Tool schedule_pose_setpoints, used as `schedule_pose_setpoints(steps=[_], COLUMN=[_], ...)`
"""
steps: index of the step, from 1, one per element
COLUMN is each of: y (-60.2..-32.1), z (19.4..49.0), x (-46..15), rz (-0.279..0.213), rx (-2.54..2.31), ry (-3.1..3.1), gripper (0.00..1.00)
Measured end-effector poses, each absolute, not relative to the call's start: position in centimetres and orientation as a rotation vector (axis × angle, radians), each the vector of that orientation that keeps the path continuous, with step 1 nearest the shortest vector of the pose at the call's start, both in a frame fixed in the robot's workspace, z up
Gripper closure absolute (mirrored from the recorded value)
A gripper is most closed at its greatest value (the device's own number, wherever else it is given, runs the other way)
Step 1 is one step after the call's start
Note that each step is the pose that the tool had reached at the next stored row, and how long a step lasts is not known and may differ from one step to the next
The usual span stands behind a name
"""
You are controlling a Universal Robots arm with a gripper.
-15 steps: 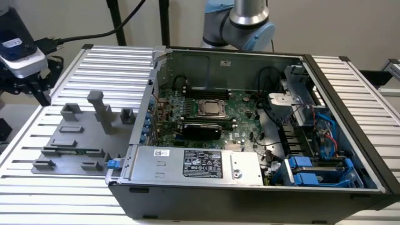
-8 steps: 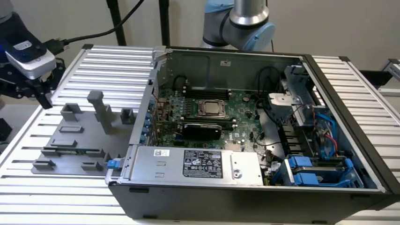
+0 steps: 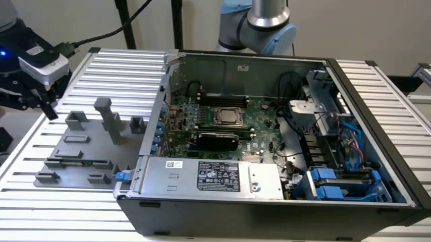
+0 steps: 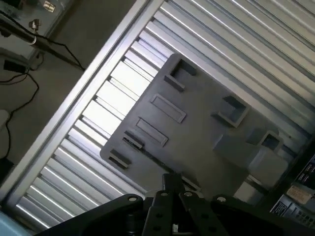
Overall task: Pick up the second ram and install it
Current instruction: 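Pick up the second ram and move it above second insertion slot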
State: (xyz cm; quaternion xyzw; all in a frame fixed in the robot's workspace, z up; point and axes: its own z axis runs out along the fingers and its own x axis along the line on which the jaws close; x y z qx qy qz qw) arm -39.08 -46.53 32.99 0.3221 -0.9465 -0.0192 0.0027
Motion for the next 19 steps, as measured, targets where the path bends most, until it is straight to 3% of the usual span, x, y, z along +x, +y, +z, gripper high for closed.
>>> schedule_pose_setpoints(steps=[19], y=[-46.5], z=[31.8], x=[-39.1], rz=[-0.049], rx=[1.505], ry=[-2.749], gripper=[1.00])
